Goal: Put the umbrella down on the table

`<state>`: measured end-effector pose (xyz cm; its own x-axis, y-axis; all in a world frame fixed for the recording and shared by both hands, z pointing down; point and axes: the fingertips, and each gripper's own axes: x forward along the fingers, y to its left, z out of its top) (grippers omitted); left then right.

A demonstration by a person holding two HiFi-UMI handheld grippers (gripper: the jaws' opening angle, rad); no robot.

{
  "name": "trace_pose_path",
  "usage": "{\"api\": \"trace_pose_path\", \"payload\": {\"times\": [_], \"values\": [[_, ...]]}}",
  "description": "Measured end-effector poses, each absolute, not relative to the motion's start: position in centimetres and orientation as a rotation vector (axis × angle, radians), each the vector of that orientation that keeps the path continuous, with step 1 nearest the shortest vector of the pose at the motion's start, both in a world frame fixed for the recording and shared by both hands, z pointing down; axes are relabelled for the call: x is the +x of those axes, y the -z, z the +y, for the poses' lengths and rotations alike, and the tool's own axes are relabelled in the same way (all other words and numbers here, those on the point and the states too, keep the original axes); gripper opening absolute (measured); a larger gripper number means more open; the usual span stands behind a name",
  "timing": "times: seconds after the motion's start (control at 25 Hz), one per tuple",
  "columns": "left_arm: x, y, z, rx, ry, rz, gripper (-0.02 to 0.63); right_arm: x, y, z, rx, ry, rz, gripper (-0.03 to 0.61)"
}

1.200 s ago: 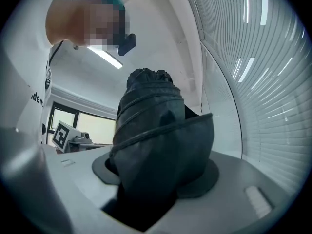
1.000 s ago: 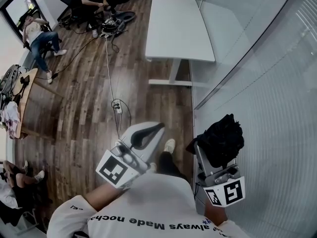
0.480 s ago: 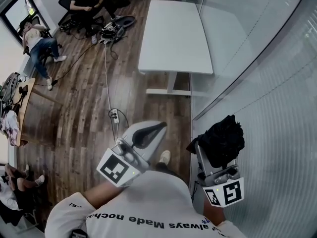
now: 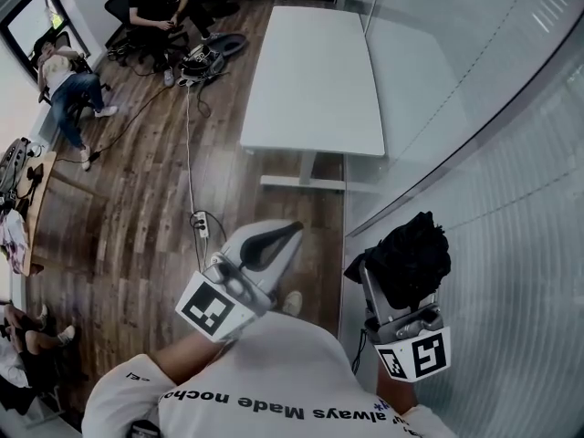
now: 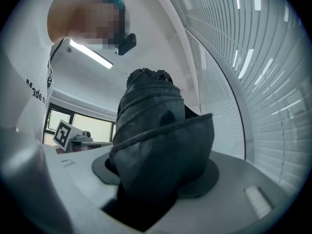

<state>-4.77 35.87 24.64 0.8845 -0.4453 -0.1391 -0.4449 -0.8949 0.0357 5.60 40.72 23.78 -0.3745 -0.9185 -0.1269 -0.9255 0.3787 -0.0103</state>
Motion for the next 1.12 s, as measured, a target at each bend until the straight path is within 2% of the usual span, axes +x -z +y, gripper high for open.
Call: {"api": "trace_pose_path", "payload": {"times": [0.48,1.12], "values": [[-2.5,-26.9,24.1,3.033,0.236,-0.72,0.003,7.3,-25.3,28.6,-1.663,-0.102,2.532,0.261],[-7.0,-27.7,-6.1,2.99,0.259,-0.761,0.003,3.3,-26.2,-1.9,-1.662,-0.043,2.598,0.261]]}}
